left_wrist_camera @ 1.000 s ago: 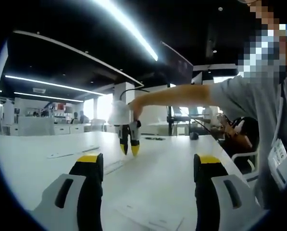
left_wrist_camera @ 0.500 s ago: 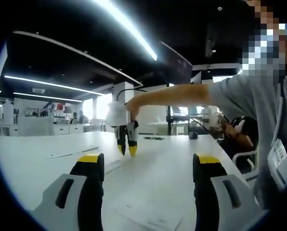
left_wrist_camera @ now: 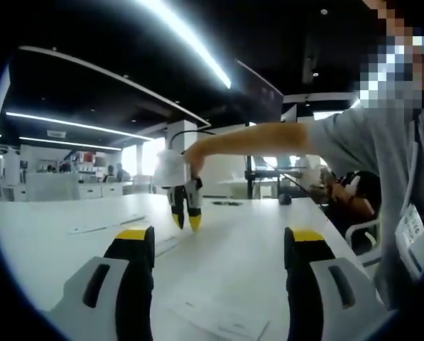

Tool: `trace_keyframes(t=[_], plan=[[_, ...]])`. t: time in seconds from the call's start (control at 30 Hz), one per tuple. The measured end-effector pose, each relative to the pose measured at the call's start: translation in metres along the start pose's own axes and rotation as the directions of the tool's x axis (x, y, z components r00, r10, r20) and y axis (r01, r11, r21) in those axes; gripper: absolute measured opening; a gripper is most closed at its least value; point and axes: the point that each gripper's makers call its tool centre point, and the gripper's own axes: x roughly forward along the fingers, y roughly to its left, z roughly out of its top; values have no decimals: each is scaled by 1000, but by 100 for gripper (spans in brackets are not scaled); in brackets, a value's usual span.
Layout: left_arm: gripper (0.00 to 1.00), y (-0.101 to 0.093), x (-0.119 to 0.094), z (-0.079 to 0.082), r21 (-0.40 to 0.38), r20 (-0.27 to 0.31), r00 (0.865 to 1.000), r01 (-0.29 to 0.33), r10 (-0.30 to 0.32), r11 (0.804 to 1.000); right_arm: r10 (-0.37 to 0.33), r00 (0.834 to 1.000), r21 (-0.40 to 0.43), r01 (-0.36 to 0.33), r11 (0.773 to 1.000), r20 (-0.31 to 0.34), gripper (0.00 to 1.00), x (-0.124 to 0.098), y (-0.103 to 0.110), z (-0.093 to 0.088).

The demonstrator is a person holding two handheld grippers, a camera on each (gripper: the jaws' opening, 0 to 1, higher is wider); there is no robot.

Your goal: Locate the socket holder cover, grip the socket holder cover, clip it into the socket holder slot.

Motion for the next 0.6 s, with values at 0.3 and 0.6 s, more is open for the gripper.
trace_keyframes(t=[0.3, 0.6], plan=[[73, 0, 0, 0, 1, 1, 1000, 0, 0, 1000, -1, 1000, -5, 1, 1000, 6, 26, -1, 5, 7], [73, -1, 0, 0, 0, -3, 1000, 5, -5, 1000, 2, 1000, -11, -2, 1000, -8, 26, 0, 5, 7]])
